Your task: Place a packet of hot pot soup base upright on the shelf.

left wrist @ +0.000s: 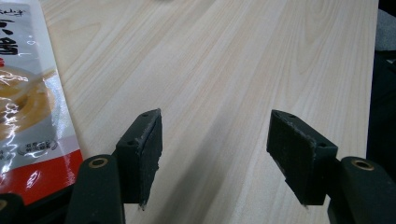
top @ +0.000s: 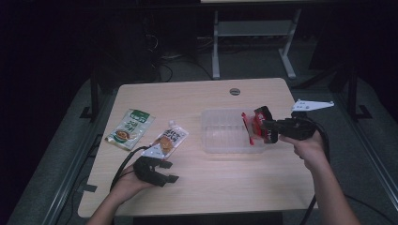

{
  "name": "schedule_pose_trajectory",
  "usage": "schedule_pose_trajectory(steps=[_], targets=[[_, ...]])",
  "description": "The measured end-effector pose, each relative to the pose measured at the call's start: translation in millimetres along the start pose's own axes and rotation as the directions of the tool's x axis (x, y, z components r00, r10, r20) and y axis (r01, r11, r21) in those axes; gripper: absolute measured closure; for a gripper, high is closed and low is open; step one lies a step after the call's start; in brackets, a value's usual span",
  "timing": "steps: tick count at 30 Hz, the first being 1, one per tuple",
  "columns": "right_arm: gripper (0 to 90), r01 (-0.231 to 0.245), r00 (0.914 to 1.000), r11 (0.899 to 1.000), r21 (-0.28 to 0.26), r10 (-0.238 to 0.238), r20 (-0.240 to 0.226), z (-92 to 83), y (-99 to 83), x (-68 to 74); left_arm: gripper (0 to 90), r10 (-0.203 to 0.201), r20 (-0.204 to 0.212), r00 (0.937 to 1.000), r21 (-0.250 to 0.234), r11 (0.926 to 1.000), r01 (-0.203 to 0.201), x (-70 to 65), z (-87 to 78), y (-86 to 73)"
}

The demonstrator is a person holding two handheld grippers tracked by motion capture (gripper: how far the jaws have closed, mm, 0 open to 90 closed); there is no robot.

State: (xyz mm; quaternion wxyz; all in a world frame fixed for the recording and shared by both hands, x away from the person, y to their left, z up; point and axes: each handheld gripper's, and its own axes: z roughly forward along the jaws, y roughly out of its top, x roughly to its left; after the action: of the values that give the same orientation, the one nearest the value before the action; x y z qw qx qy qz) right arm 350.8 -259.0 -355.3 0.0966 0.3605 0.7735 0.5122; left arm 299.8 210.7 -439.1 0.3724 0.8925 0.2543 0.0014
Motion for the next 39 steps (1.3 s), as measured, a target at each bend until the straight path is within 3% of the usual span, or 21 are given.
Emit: schedule_pose_trajectory(steps=[20, 39], targets=[[89.2, -0.001, 0.9999, 0.999, 0.034, 0.001, 0.011, 13.7, -5.5, -3.6, 35.5, -0.004, 0.006, 1.0, 0.011, 0.9999, 0.004, 0.3, 0.8, -0.9], [88.3, -0.032, 0.9992, 0.998, 0.045, 0.031, 0.024, 23.5, -12.7, -10.0, 35.5, -0.01, 0.004, 0.9999, 0.015, 0.9998, 0.01, 0.6, 1.4, -1.8]])
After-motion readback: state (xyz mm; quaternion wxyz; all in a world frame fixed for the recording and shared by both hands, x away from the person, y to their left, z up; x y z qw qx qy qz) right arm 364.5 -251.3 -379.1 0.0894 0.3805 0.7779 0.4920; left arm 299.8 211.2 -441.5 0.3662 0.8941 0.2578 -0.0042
